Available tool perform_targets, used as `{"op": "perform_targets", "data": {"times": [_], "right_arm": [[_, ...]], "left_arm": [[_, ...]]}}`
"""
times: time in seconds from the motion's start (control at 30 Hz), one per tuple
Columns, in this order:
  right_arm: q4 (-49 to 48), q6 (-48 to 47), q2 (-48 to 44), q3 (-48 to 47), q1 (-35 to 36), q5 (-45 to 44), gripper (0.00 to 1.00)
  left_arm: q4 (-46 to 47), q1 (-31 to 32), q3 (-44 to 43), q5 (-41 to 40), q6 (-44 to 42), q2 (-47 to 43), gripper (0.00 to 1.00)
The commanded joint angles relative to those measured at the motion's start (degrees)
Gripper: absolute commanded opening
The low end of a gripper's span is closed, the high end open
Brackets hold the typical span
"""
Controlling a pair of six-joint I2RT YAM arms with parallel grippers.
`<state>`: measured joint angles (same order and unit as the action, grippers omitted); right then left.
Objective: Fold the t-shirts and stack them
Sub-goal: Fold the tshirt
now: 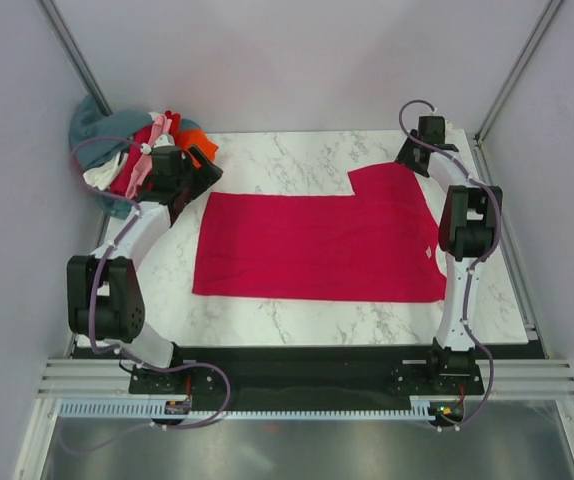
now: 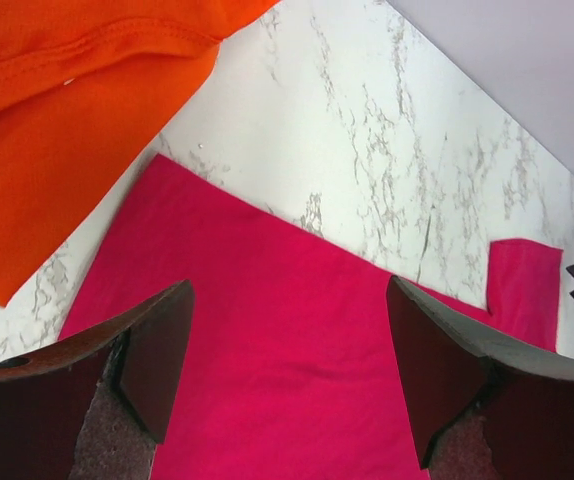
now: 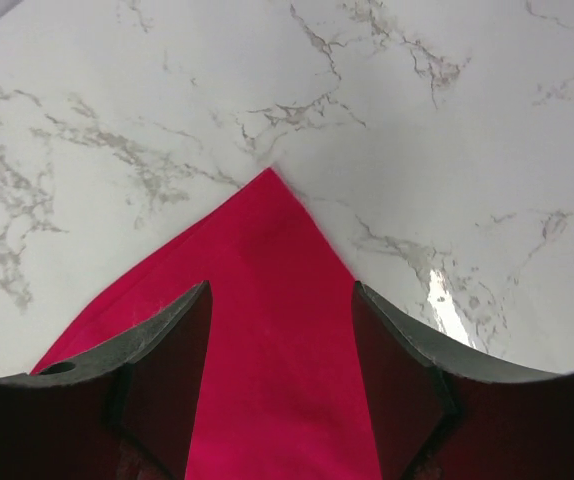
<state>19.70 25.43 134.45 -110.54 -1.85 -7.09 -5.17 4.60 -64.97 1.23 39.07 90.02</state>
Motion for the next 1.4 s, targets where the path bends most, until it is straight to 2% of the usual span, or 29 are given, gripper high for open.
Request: {"op": "perform_targets", "data": {"times": [0.0, 0.27, 0.37, 0.4, 0.5, 0.6, 0.83, 0.97, 1.17, 1.37], "right_arm": [[1.47, -3.10, 4.05, -6.95, 0.88, -3.71, 0.66], [2.27, -4.43, 10.56, -11.80, 1.41, -5.48, 0.66], [2.71, -4.42, 11.09, -12.59, 1.41, -5.30, 0.56], [2.71, -4.34, 11.09, -12.77, 1.41, -5.30, 0.43], [2.80, -4.51, 11.36, -13.12, 1.41, -4.95, 0.26], [2.97, -4.16, 10.75, -12.68, 1.41, -4.51, 0.00], [2.53, -2.84, 6.09, -9.79, 1.41, -1.52, 0.00], [1.31, -2.32, 1.79, -5.40, 1.41, -0.64, 0.00], [-1.51, -1.35, -1.91, -0.82, 1.41, 0.59, 0.00], [-1.69, -1.09, -2.79, -0.29, 1.41, 1.64, 0.00]], "left_arm": [[4.02, 1.37, -2.79, -5.02, -3.65, 3.67, 0.85], [8.60, 3.40, -4.99, -4.93, -5.76, 9.38, 0.85], [8.60, 3.66, -6.13, -4.14, -6.64, 11.23, 0.84], [8.60, 3.75, -6.39, -4.22, -7.25, 11.67, 0.84], [8.68, 3.92, -6.57, -5.63, -8.22, 12.99, 0.83], [8.69, 4.01, -6.92, -5.98, -10.06, 14.13, 0.81], [7.90, 4.01, -7.71, -4.49, -10.42, 16.94, 0.70], [5.44, 4.27, -9.29, -7.20, -11.56, 18.79, 0.65], [3.78, 4.54, -10.87, -14.85, -14.90, 22.04, 0.65], [2.10, 4.80, -16.05, -14.85, -14.73, 27.04, 0.68]]}}
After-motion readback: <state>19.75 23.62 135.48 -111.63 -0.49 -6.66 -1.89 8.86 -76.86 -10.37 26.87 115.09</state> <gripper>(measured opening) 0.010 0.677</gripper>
